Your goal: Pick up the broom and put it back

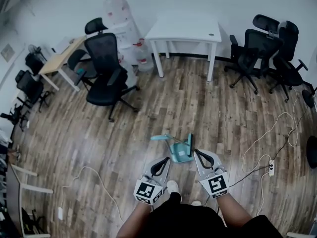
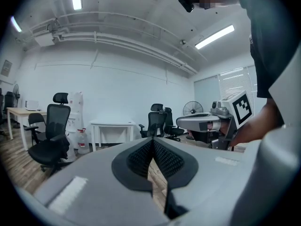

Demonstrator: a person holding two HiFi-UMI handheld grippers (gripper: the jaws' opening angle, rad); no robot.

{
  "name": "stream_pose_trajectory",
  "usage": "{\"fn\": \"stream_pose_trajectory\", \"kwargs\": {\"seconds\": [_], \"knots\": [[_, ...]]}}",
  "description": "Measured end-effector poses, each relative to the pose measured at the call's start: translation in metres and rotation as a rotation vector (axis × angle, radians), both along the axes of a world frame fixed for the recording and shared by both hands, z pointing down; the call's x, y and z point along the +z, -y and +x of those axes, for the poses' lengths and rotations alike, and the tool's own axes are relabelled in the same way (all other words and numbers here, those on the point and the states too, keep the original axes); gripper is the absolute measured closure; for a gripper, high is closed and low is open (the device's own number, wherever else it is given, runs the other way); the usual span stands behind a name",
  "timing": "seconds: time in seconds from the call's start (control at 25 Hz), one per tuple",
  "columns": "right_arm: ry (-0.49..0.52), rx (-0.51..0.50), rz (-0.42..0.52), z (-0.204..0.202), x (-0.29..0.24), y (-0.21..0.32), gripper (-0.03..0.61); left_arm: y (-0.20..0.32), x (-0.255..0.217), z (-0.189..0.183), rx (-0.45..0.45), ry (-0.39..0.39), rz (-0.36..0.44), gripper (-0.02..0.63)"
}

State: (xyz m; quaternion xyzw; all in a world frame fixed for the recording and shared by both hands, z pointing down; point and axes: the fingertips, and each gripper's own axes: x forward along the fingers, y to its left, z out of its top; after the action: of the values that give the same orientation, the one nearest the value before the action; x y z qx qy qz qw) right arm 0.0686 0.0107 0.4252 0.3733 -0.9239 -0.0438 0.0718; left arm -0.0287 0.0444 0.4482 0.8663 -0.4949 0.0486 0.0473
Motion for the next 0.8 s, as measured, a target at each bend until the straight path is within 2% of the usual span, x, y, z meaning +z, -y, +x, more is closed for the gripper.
{"fn": "stream_pose_trajectory", "kwargs": {"seconds": [0.48, 0.8], "knots": [[-0.002, 0.031, 0.014, -0.075, -0.006, 0.059, 0.575, 0.062, -0.013, -0.073, 0.020, 0.013, 0.037, 0.594], [-0.006, 0.037, 0.006, -0.090, -0.006, 0.067, 0.575, 0.071, -0.017, -0.098, -0.016, -0.033, 0.041, 0.594]]}}
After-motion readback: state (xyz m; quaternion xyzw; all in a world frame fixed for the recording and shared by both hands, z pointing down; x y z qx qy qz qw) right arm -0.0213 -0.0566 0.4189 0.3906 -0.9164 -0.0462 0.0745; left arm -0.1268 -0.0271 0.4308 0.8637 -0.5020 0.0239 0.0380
